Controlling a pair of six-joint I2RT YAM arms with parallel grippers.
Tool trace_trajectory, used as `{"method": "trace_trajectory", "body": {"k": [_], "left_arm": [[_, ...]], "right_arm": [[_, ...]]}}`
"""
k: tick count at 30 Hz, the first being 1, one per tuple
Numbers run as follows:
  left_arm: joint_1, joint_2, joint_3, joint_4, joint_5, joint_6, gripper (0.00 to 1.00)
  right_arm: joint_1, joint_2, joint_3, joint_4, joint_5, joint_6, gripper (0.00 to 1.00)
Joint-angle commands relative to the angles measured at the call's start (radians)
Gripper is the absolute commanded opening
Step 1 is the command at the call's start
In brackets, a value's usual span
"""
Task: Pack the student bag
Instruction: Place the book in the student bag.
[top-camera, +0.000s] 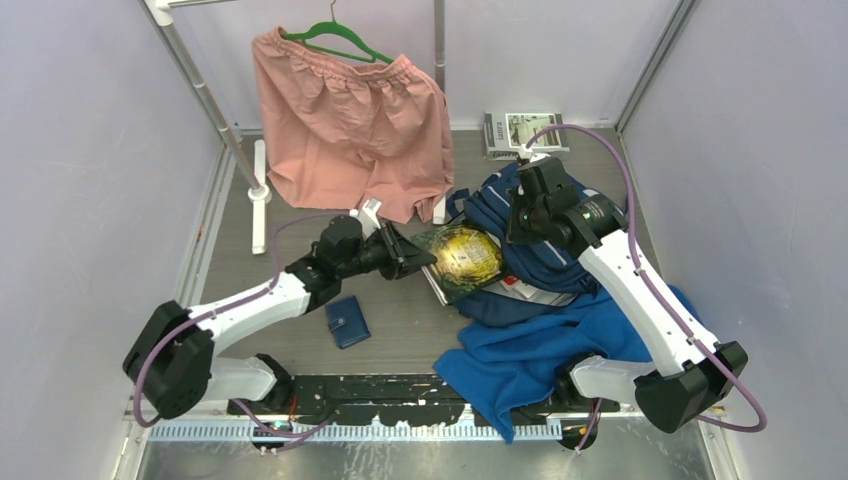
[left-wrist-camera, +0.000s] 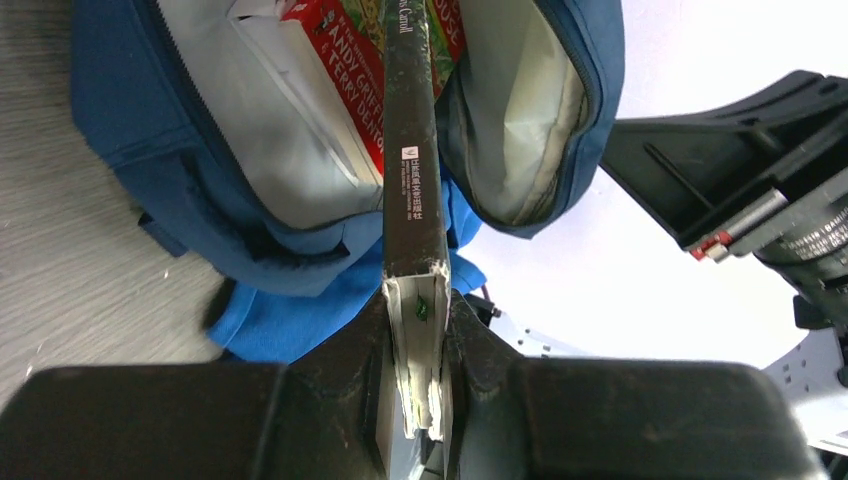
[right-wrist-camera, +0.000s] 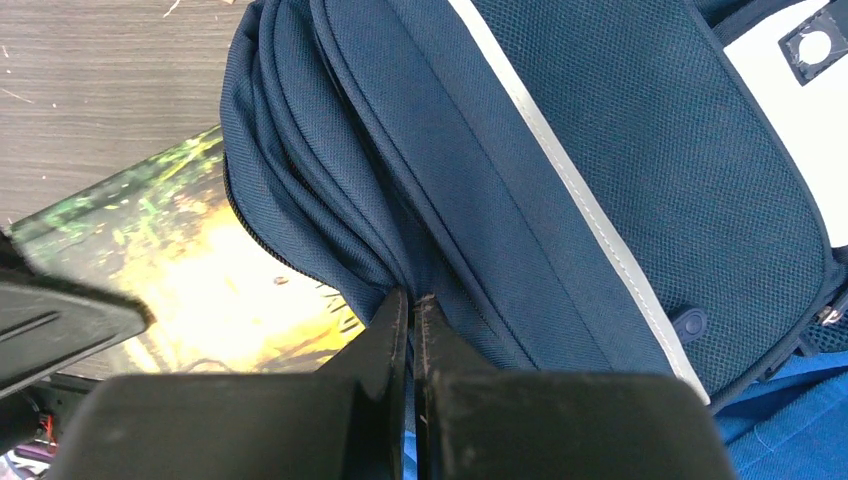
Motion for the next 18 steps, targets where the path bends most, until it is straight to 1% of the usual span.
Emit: {"method": "trace_trajectory", "body": {"k": [1,3,7,10,12,18], "left_arm": [[-0.035,0.081,0.068,0.335,-0.029,-0.092,0.0],[-0.066,0.14,0.099,0.374,-0.049,-0.082,0.0],[-0.153,0.27,0.179,0.411,-0.143,-0.041,0.0],[-0.19,0.406,0.231,0.518,-0.178,-0.071,0.0],[-0.195,0.489,0.266,0.58,-0.191,-0.092,0.0],[-0.213,0.716,0.411,0.666,-0.169,-0.152,0.0]], "right_arm": [[0.002,-0.049,0.061,0.038,-0.046,0.051,0.01],[0.002,-0.051,0.059,0.041,-0.049,0.056,0.01],[0.002,-0.055,0.061,0.052,-0.057,0.066,0.01],[0.001,-0.057,0.066,0.056,-0.064,0.076,0.01],[0.001,-0.06,0.067,0.056,-0.069,0.079,0.01],[0.001,-0.07,0.07,0.04,-0.056,0.075,0.01]]}}
